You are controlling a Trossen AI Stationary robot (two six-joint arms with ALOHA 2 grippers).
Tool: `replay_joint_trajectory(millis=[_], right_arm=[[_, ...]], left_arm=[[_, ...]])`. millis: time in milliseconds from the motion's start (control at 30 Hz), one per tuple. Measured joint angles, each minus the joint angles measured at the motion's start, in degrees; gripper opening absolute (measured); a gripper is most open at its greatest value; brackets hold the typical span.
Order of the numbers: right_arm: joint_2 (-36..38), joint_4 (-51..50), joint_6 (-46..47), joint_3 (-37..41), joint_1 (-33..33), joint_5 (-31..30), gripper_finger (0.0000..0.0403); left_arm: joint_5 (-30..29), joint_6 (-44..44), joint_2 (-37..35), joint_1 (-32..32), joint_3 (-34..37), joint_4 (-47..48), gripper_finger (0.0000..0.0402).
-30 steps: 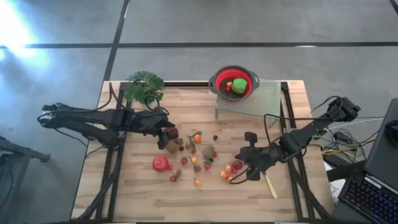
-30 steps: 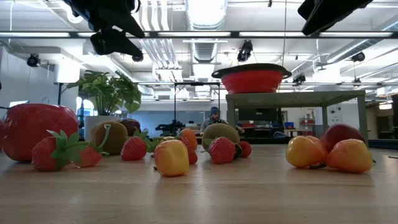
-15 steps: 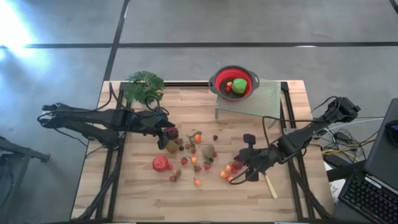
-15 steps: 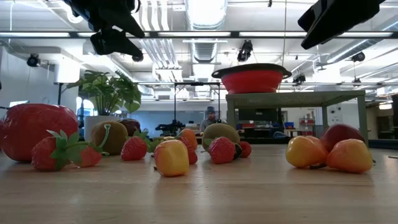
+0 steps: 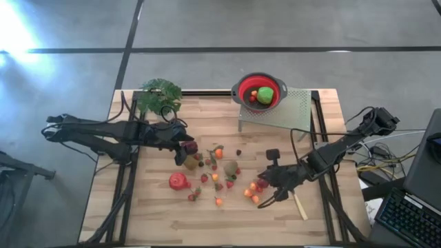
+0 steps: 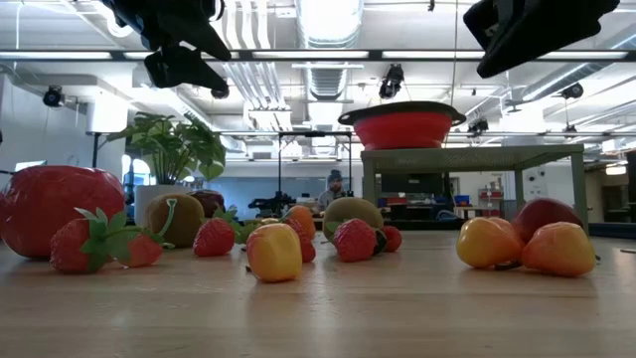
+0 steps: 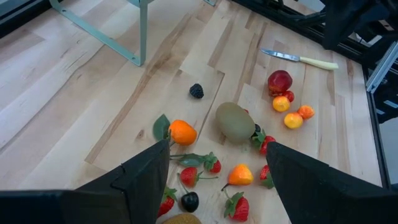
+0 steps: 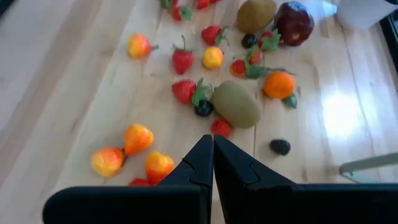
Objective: Pick & Place Fruit
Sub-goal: Put the pear into the strainer bowl on the shelf
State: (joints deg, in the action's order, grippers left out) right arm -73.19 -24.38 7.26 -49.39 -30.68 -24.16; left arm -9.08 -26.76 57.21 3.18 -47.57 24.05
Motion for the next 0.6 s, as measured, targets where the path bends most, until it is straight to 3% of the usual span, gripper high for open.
replay_joint_trajectory(millis=[367, 600], right_arm=[[0.0, 2.27, 11.9, 0.0, 0.38, 0.0, 0.0008], [0.0, 2.23, 12.06, 0.0, 0.74, 0.0, 0.0008]], left_arm=[[0.0, 0.0, -0.01, 0.02, 0.0, 0.01, 0.0273], [0.01, 0.0, 0.0, 0.01, 0.0, 0.01, 0.0273]])
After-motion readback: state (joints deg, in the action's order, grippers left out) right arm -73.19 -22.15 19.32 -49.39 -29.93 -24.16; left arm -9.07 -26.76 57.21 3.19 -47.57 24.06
